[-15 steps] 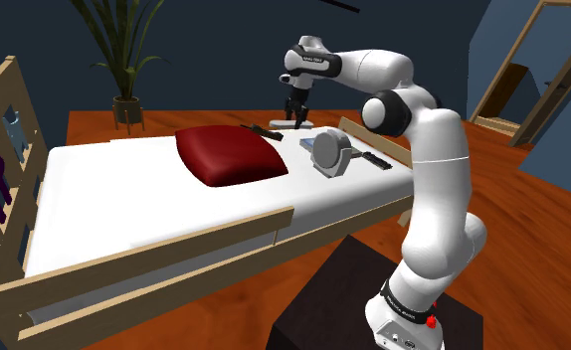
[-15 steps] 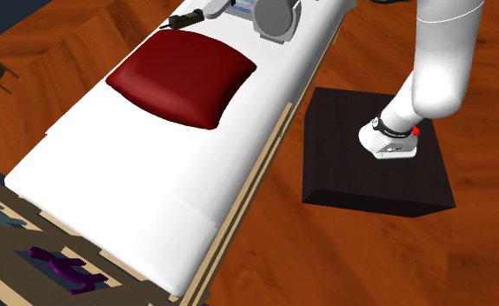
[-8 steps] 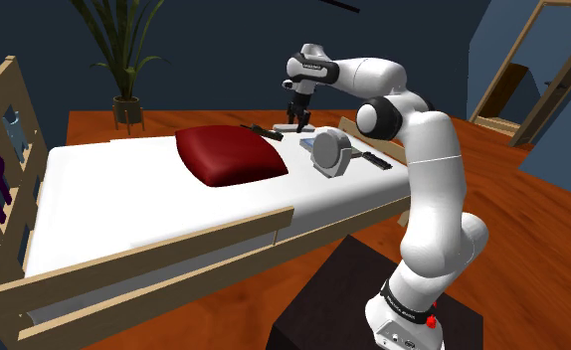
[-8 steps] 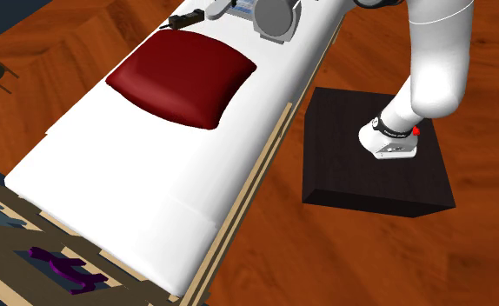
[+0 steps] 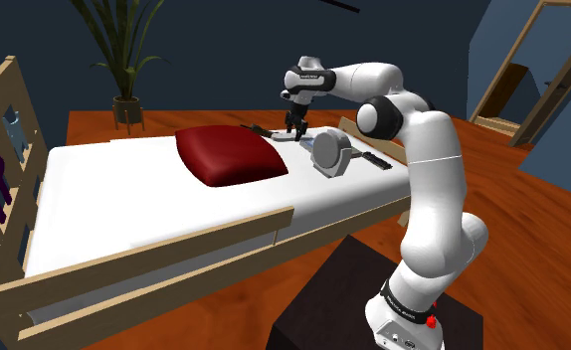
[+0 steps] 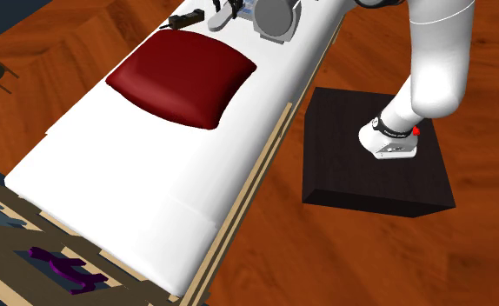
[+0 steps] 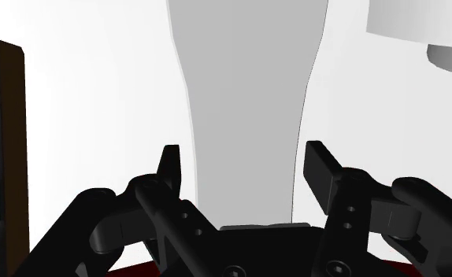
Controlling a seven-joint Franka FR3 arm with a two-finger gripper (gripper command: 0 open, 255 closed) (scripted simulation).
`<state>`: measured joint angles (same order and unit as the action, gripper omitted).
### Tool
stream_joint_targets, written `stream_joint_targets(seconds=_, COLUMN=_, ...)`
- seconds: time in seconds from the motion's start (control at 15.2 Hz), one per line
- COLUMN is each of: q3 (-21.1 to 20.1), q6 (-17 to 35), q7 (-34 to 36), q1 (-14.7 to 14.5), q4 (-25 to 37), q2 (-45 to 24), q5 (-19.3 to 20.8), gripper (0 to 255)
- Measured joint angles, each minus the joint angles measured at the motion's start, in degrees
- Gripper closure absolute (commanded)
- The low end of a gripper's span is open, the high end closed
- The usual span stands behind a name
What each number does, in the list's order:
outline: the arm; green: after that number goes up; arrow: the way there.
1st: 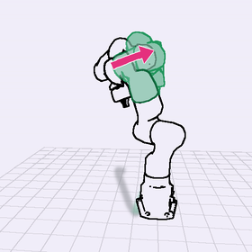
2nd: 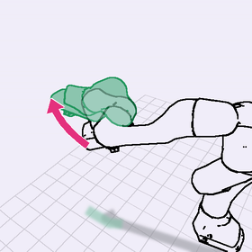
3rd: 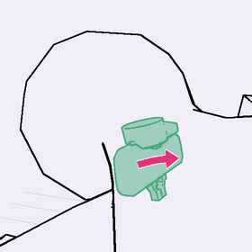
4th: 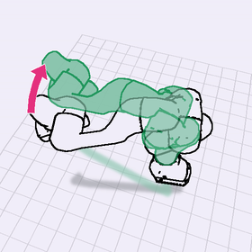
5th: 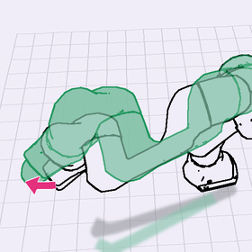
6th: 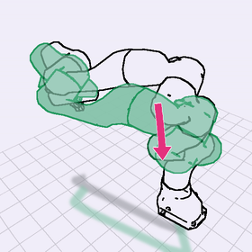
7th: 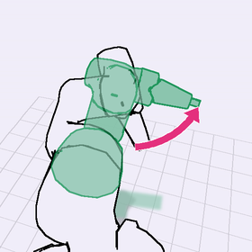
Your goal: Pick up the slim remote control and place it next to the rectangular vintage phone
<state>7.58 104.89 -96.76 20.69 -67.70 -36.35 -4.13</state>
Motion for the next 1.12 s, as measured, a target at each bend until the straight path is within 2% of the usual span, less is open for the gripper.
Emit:
stream_joint_targets(seconds=0.92, q3=-0.20, q6=9.35, q7=-0.29, q1=-0.13, q4=-7.26, q2=-2.10, q5=-0.34, gripper=255)
stream_joint_targets(seconds=1.12, q3=-0.23, q6=9.99, q7=-0.29, q1=-0.15, q4=-7.58, q2=-2.42, q5=-0.37, gripper=255)
